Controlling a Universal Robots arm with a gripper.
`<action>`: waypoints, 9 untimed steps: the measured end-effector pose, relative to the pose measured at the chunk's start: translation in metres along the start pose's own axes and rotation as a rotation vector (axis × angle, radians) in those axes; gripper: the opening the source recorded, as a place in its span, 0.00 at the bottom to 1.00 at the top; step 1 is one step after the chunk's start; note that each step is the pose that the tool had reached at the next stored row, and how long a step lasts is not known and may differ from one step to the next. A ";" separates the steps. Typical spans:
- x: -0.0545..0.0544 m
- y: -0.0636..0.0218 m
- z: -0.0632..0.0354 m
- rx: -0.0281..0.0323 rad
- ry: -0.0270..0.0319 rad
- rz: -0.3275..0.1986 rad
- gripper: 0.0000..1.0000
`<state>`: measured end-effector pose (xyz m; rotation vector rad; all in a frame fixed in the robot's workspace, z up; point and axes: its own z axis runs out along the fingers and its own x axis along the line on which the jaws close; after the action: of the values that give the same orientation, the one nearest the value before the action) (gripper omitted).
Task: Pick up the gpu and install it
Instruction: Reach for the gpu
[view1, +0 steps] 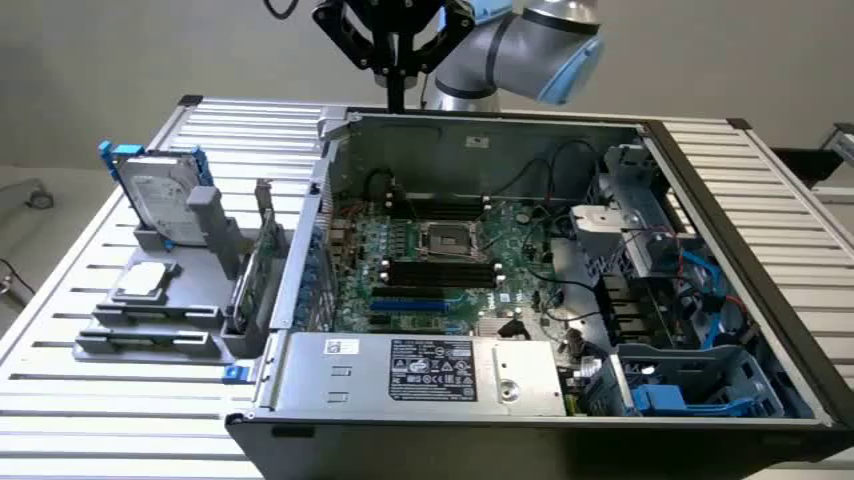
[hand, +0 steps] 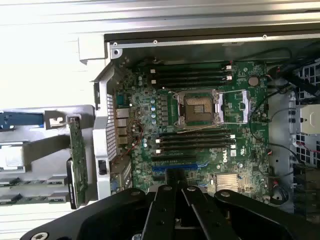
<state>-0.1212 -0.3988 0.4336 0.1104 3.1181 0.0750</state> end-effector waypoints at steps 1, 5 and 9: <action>0.000 0.0000 -0.0001 0.0000 0.0000 0.000 0.11; 0.000 0.0000 -0.0003 -0.0001 0.0000 0.000 0.11; 0.000 0.0000 -0.0006 0.0001 0.0000 0.000 0.11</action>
<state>-0.1215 -0.3988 0.4342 0.1100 3.1181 0.0749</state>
